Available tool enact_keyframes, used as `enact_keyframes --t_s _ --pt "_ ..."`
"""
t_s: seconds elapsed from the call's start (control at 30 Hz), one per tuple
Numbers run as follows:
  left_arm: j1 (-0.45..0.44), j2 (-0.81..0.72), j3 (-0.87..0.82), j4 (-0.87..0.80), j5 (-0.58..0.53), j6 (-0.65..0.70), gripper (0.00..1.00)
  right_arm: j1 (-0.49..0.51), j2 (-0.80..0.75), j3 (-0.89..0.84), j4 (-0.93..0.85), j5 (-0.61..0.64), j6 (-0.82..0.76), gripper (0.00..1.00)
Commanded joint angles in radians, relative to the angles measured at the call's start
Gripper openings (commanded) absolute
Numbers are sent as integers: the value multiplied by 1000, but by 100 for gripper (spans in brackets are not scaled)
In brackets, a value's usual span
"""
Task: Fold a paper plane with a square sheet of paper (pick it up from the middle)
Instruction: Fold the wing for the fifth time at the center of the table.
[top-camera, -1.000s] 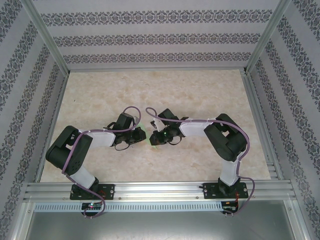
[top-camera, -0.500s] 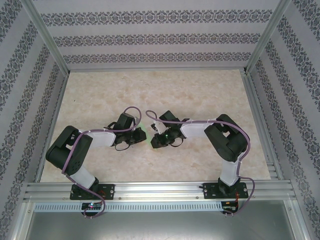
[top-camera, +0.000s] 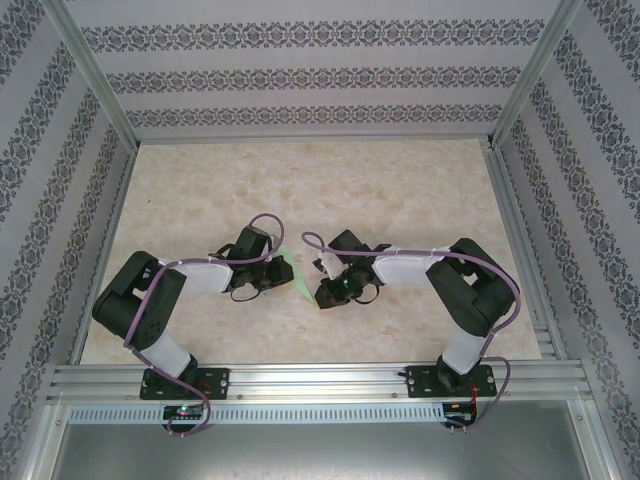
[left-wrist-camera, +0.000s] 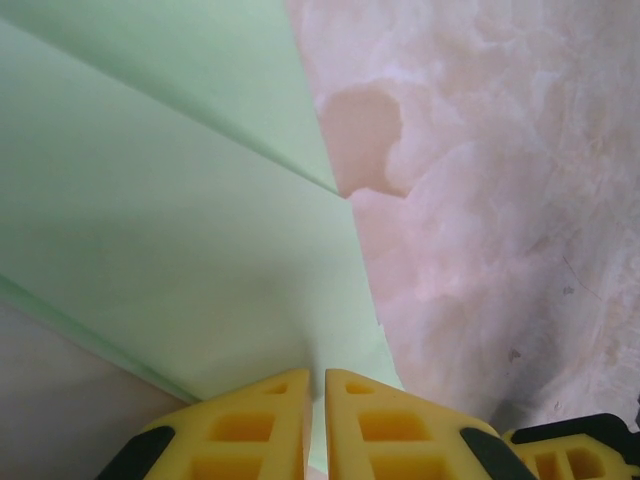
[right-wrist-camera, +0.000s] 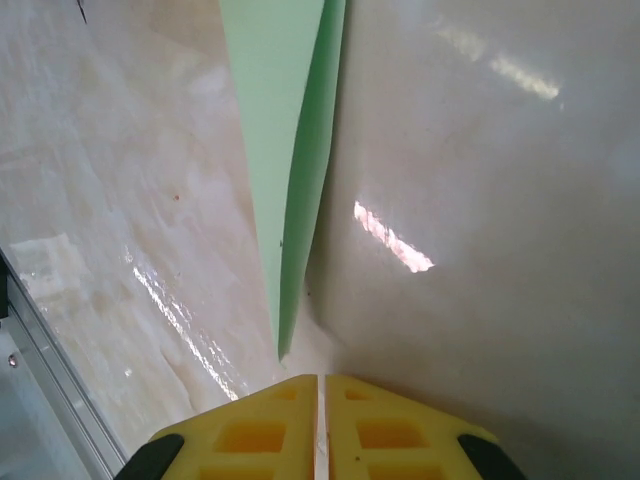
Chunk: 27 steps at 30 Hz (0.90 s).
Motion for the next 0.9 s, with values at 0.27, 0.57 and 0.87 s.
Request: enact_keyframes --t_s 0.27,0.57,0.87 --pt "5 21 11 -31 -43 6 14 22 70 147 109 31 86 10" --pt "4 6 18 -30 -30 6 14 40 172 160 111 34 88 8" --pt "6 -85 89 -120 -63 89 17 31 186 102 107 65 87 7"
